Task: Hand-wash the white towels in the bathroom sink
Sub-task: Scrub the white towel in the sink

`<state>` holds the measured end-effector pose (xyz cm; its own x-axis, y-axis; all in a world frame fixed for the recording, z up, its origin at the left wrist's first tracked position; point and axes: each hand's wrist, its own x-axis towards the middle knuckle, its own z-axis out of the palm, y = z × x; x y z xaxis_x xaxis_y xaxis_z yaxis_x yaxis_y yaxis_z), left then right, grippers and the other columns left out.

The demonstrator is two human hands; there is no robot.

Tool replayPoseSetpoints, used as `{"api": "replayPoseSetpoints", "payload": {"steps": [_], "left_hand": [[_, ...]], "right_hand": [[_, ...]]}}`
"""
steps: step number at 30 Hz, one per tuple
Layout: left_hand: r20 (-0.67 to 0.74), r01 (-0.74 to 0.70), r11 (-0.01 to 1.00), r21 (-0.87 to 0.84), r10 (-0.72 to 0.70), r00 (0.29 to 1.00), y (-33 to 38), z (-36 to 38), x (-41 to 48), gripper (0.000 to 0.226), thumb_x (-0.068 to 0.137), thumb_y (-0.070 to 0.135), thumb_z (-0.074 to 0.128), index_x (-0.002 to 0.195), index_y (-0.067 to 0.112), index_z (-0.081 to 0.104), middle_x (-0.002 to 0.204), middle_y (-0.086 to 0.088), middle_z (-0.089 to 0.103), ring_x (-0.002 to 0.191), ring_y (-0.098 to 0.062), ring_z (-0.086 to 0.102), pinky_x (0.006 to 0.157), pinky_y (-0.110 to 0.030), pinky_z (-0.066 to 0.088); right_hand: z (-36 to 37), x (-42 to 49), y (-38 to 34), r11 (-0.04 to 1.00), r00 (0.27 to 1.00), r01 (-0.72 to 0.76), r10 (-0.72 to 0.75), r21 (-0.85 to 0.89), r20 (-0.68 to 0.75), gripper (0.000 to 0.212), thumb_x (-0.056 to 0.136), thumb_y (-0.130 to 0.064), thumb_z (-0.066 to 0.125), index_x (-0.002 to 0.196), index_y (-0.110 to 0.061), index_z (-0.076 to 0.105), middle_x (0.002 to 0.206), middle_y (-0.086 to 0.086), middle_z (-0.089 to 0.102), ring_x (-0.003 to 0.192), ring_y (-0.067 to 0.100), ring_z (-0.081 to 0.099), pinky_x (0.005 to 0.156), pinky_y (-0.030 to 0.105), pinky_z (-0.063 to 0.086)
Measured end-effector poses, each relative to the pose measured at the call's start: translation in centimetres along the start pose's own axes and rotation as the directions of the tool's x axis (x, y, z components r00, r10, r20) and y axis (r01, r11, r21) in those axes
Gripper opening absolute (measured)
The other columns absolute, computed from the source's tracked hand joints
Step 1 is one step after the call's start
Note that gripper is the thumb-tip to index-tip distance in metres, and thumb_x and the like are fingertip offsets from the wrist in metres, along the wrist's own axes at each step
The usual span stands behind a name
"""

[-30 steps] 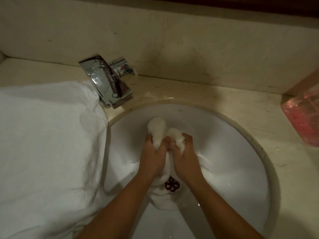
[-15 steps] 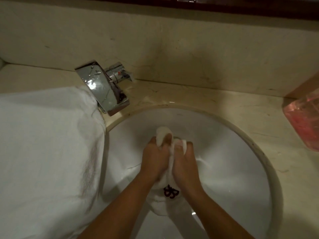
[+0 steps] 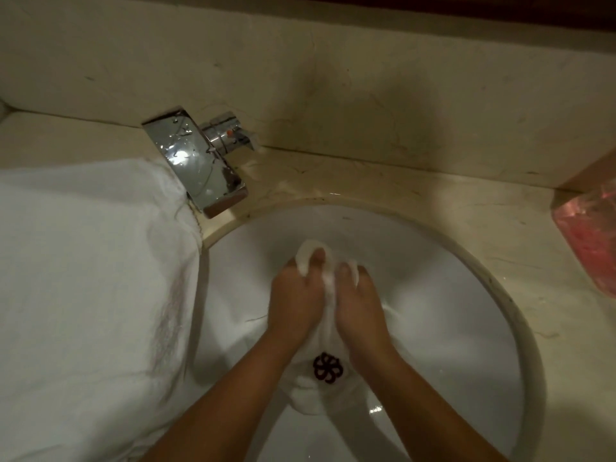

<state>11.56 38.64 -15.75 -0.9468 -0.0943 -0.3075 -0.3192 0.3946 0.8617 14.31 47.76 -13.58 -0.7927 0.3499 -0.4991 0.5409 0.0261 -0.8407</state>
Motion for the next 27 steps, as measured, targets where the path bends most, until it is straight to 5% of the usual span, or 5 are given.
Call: {"api": "replayPoseSetpoints", "payload": {"steps": [6, 9, 14, 20, 27], "left_hand": [[0.040, 0.087, 0.993, 0.083, -0.091, 0.995, -1.1, -0.9, -0.1, 0.041, 0.102, 0.061, 0.047, 0.113, 0.024, 0.062, 0.090, 0.015, 0.060, 0.077, 0.003, 0.053, 0.065, -0.012, 0.038], [0.036, 0.086, 0.989, 0.116, -0.091, 0.995, -1.9, -0.6, -1.1, 0.045, 0.096, 0.065, 0.056, 0.111, 0.023, 0.058, 0.097, 0.011, 0.062, 0.083, -0.005, 0.059, 0.071, -0.021, 0.044], [-0.033, 0.089, 0.993, -0.074, -0.092, 0.995, -1.4, 0.3, -2.6, 0.040, 0.097, 0.057, 0.062, 0.113, 0.021, 0.057, 0.097, 0.009, 0.067, 0.086, -0.006, 0.066, 0.067, -0.019, 0.048], [0.058, -0.017, 0.990, -0.142, 0.025, 0.998, -1.3, -1.4, -1.8, 0.022, 0.100, 0.048, 0.062, 0.102, 0.027, 0.067, 0.094, 0.008, 0.073, 0.086, -0.004, 0.069, 0.076, -0.021, 0.054], [-0.035, 0.049, 0.999, -0.007, -0.049, 0.998, -0.9, -0.3, 0.7, 0.038, 0.104, 0.052, 0.052, 0.100, 0.021, 0.072, 0.087, 0.005, 0.073, 0.081, -0.007, 0.069, 0.065, -0.019, 0.047]], "right_hand": [[-2.6, 0.9, 0.3, 0.987, 0.995, -0.074, 0.082, -0.144, 0.049, 0.043, 0.105, -0.059, 0.047, 0.127, -0.023, 0.054, 0.112, -0.008, 0.067, 0.105, 0.018, 0.068, 0.092, 0.036, 0.052], [-2.4, -0.5, 1.9, 0.924, 0.995, 0.047, -0.010, -0.379, 0.100, 0.055, 0.103, -0.067, 0.040, 0.126, -0.019, 0.052, 0.112, -0.003, 0.062, 0.113, 0.026, 0.066, 0.091, 0.033, 0.048], [-1.8, -0.8, 2.7, 0.949, 0.988, 0.152, -0.140, -0.275, 0.061, 0.022, 0.111, -0.043, 0.043, 0.123, -0.028, 0.054, 0.099, -0.020, 0.065, 0.085, -0.011, 0.062, 0.069, 0.005, 0.046], [-3.6, 1.5, 2.3, 0.964, 0.996, 0.034, -0.055, -0.264, -0.071, 0.040, 0.109, -0.039, 0.049, 0.141, -0.016, 0.056, 0.133, 0.009, 0.068, 0.119, 0.030, 0.066, 0.105, 0.048, 0.053], [0.7, -1.5, 0.7, 0.994, 0.996, 0.067, -0.061, -0.091, 0.064, 0.030, 0.113, -0.040, 0.037, 0.111, -0.023, 0.062, 0.098, -0.003, 0.068, 0.087, 0.007, 0.065, 0.081, 0.029, 0.051]]}}
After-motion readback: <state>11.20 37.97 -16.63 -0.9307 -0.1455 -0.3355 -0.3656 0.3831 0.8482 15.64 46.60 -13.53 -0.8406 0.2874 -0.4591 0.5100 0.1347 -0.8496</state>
